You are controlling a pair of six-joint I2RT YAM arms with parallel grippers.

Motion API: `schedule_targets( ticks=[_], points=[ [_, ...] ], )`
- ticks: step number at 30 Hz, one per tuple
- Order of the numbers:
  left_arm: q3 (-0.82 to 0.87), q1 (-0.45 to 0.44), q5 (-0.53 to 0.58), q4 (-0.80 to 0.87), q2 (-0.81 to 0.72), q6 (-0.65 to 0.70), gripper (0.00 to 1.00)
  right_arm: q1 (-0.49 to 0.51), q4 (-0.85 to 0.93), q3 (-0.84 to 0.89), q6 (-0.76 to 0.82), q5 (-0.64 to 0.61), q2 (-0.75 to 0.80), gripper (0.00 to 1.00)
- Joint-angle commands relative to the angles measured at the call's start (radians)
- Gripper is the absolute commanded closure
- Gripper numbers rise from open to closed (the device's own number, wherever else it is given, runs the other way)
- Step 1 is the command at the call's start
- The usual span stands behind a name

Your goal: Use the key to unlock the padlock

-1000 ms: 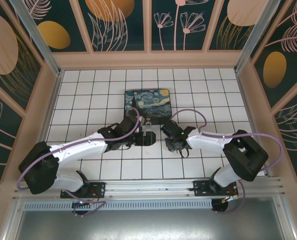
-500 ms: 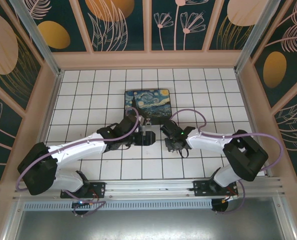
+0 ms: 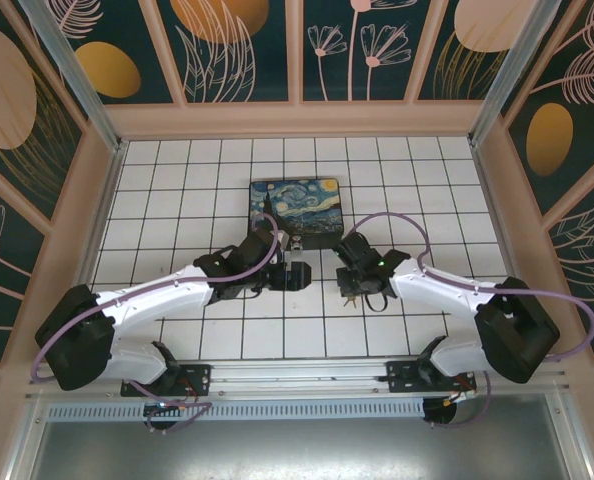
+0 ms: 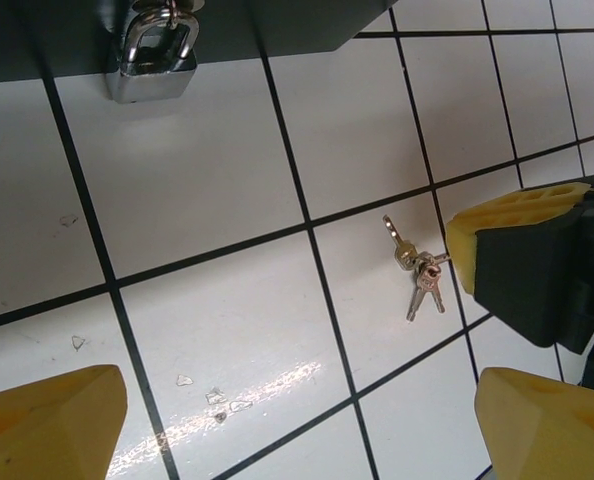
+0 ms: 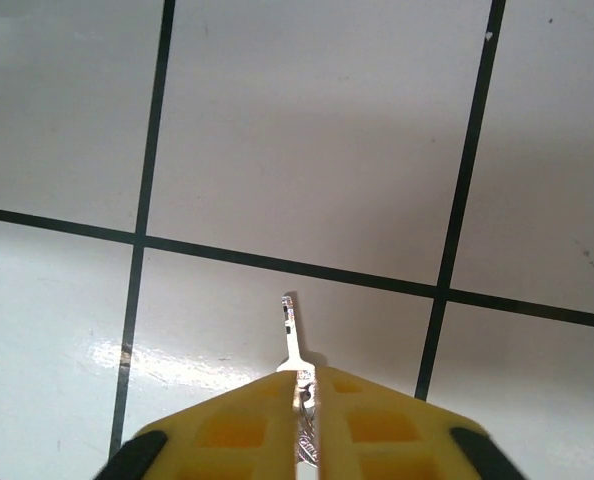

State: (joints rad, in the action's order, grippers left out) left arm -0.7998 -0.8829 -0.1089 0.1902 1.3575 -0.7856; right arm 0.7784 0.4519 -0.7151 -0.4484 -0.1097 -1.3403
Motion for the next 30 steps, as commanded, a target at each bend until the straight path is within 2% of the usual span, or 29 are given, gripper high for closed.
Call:
schedule_targets(
  ticks=[1, 3, 6, 14, 30],
  points=[
    [-0.032, -0.005, -0.015, -0.002, 0.015, 0.023, 0.1, -0.007, 0.031, 0.014, 0.001, 0.033, 0.007, 0.75],
    [-0.036, -0.005, -0.02, -0.006, 0.024, 0.023, 0.1, -0.006, 0.019, 0.027, -0.002, 0.034, -0.022, 0.7],
    [-0.039, -0.004, -0.021, -0.003, 0.024, 0.026, 0.1, 0.003, 0.013, 0.032, -0.006, 0.006, -0.069, 0.67],
    [-0.018, -0.005, -0.011, 0.003, 0.007, 0.019, 0.1, 0.032, 0.006, 0.025, 0.005, -0.016, -0.138, 0.66],
    [-0.006, -0.005, -0.011, -0.003, 0.001, 0.018, 0.1, 0.038, 0.019, -0.016, 0.023, -0.082, -0.178, 0.66]
  ],
)
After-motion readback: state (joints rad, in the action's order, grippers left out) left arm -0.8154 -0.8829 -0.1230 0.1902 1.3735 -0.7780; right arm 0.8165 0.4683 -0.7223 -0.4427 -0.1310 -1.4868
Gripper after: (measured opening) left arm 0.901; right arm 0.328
